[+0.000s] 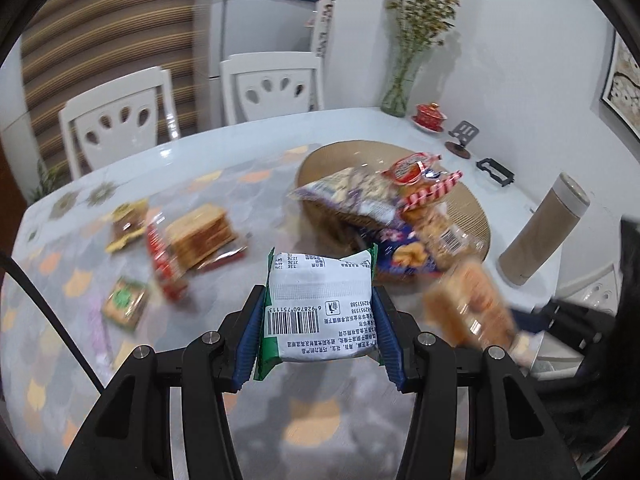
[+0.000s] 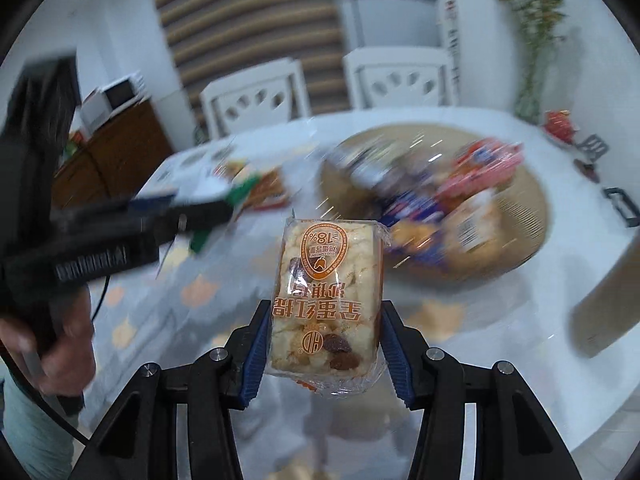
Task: Organize snacks
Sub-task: 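Carry both packs over the amber bowl and open both grippers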
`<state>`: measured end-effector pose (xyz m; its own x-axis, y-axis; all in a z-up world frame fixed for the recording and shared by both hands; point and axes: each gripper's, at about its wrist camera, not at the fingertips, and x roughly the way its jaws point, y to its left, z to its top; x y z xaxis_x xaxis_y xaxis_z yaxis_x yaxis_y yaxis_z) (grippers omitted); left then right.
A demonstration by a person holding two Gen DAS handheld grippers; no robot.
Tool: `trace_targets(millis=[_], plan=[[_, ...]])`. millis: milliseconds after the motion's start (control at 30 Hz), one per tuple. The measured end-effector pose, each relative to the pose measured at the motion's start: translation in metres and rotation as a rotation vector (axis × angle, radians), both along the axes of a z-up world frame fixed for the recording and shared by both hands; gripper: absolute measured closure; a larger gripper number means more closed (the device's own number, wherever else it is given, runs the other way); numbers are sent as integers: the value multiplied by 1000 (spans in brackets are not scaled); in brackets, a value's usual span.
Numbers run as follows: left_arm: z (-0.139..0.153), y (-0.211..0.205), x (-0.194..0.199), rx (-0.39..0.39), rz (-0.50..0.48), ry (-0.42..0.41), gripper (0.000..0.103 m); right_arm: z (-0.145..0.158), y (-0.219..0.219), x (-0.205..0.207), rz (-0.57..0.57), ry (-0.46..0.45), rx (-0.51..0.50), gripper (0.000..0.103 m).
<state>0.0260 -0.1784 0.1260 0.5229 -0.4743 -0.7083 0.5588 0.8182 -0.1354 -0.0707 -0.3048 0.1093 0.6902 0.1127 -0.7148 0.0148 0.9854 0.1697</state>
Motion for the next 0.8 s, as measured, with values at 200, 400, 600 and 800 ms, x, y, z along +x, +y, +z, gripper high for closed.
trace_targets(millis=[200,400,600,800], plan=[[0,-42,25,-16,-88,11,54,29,-53,34,-140,-41,-12,53],[-14,-80,41,9,-175,21,54,43,-101,88,-231,-43,73,53],[-29,-98,68,-5,-203,68,54,51,-118,143,-264,-31,72,53],[-42,-107,82,-31,-223,103,52,44,-125,177,-281,-13,93,50]])
